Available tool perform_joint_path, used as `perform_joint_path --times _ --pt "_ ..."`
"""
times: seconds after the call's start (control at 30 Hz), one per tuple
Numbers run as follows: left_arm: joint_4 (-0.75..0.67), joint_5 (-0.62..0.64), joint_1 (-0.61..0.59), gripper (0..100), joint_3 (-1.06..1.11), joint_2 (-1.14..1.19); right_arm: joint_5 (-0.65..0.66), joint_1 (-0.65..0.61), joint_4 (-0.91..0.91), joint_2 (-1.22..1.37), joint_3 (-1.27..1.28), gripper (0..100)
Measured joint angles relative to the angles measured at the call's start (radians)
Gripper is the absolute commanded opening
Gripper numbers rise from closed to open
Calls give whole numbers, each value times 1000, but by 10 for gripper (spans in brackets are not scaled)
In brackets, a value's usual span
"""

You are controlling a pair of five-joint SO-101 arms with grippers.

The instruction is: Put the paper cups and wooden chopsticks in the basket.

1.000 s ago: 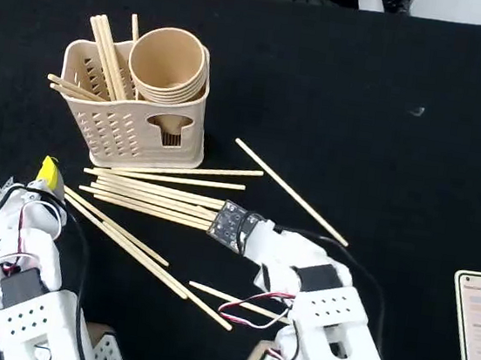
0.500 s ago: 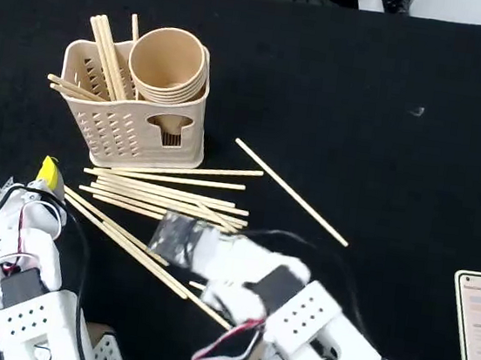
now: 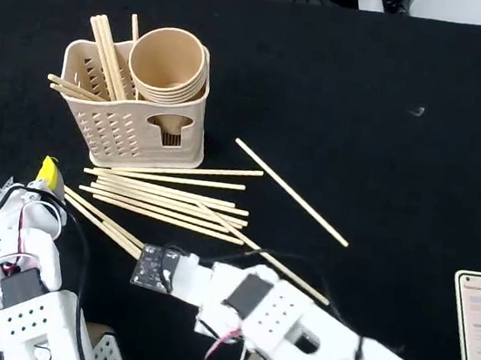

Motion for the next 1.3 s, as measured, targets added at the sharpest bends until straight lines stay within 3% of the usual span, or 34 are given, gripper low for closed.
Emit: perform_joint_path --times 0.1,0.27,0.63,0.77,0.93,1.17,1.3 --pt "0 0 0 234 0 0 34 74 -26 144 -68 189" --pt "0 0 0 234 0 0 103 169 -48 238 -121 11" --pt "0 0 0 234 0 0 133 183 8 80 -114 10" --pt "0 0 -2 234 0 0 54 181 -46 -12 -143 11" --pt "0 0 0 234 0 0 -104 106 -204 3 -143 27" --pt "0 0 0 234 0 0 -256 3 -290 216 -212 276" --pt "0 0 0 234 0 0 -272 -12 -245 267 -232 269"
